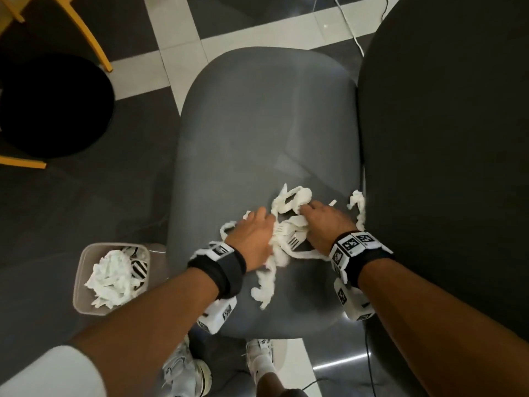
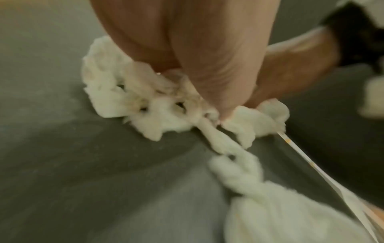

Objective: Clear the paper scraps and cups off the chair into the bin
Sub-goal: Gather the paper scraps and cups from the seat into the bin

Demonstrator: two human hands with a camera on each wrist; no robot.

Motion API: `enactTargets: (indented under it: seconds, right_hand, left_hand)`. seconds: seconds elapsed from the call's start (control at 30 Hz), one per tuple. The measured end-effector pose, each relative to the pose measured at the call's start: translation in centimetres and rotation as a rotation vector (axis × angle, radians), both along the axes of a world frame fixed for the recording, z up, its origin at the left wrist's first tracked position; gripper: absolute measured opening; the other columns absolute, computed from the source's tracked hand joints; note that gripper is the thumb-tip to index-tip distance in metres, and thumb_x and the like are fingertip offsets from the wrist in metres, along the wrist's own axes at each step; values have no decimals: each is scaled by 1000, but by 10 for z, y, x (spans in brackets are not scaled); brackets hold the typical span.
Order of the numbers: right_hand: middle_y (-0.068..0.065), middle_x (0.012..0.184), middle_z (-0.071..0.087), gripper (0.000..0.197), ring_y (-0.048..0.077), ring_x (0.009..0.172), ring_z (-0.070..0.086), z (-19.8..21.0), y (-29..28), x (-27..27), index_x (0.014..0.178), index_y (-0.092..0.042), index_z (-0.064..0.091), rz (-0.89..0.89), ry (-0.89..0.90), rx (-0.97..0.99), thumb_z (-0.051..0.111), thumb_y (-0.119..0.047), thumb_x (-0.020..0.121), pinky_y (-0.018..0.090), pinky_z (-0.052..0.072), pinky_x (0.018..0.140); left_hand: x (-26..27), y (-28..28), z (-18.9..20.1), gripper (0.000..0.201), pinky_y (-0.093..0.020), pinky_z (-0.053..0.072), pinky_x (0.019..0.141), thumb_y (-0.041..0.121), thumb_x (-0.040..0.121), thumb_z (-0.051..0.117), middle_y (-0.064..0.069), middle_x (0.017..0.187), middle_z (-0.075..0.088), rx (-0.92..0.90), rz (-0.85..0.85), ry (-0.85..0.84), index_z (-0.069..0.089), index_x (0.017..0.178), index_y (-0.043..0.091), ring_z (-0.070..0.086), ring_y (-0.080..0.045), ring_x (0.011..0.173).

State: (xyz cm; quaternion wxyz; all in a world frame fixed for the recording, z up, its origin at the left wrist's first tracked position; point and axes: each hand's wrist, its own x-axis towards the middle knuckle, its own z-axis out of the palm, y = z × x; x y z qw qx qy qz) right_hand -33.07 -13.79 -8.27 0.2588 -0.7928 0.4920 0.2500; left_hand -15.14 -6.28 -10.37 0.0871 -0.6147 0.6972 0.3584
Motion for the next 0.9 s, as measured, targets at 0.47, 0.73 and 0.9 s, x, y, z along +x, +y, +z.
enactTargets:
  seconds: [0.47,0.73,0.9]
  right_hand:
    - [3,128,49,45,34,131,33,-20,1,-10,127,-37,54,-437,-68,-172,53,-12,90,69,23,109]
    - [8,125,44,37,33,117,42,-26,-8,-7,117,-26,57,-468,-96,-248,59,-26,80,42,41,99]
    - [9,152,21,69,36,130,43,-27,-16,-9,129,-16,40,-591,-164,-311,72,-29,69,47,46,103]
  left_hand:
    - [14,-49,-3,16,-38,47,79,11,90,55,-2,101,42,-45,153,135,58,106,12,54,-29,94]
    - [11,-52,-12,19,-36,47,79,12,89,56,-5,105,48,-48,173,153,59,108,12,54,-27,93]
    - [10,-54,-11,19,-34,44,76,12,88,55,-4,105,48,-43,167,143,58,107,12,51,-24,91]
